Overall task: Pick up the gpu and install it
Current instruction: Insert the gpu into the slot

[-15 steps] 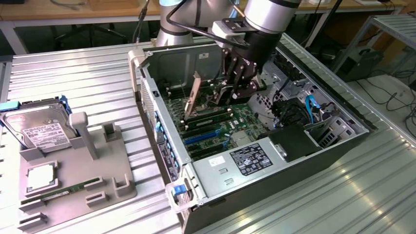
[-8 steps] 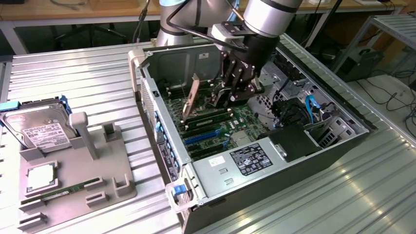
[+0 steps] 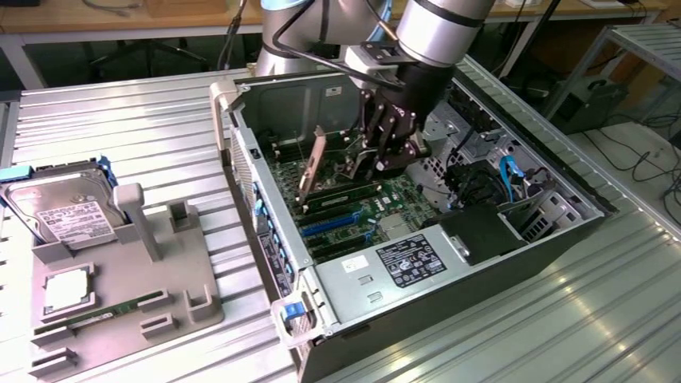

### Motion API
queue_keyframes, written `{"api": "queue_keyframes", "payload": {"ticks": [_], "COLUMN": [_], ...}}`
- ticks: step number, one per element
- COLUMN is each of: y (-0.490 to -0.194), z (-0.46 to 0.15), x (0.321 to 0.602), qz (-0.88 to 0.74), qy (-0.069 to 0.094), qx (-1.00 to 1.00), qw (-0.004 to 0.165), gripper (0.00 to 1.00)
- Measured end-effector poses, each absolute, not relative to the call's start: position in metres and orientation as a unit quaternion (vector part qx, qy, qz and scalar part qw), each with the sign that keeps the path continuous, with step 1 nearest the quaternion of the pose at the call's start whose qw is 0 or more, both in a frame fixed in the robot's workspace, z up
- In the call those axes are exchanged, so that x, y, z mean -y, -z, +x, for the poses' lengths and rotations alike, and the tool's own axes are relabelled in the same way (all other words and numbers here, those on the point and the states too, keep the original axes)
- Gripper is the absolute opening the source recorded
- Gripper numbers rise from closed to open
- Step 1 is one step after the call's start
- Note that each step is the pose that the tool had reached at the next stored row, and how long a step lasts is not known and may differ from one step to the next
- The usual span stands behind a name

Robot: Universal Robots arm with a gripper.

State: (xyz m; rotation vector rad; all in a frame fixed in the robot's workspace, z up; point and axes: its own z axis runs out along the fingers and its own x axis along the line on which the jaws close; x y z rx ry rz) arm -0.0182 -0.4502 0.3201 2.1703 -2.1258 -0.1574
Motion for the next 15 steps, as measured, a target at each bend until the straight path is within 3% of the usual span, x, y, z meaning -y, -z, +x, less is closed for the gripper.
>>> {"api": "queue_keyframes", "payload": {"ticks": [8,15], "y": [-0.3105,-0.3094], "z": [-0.0183,-0.0182], "x": [0.4488,0.443], "qz": [0.71,0.711], "qy": [0.049,0.031], "qx": [0.701,0.702], "qw": [0.047,0.029], "gripper": [0.28,0.28]}}
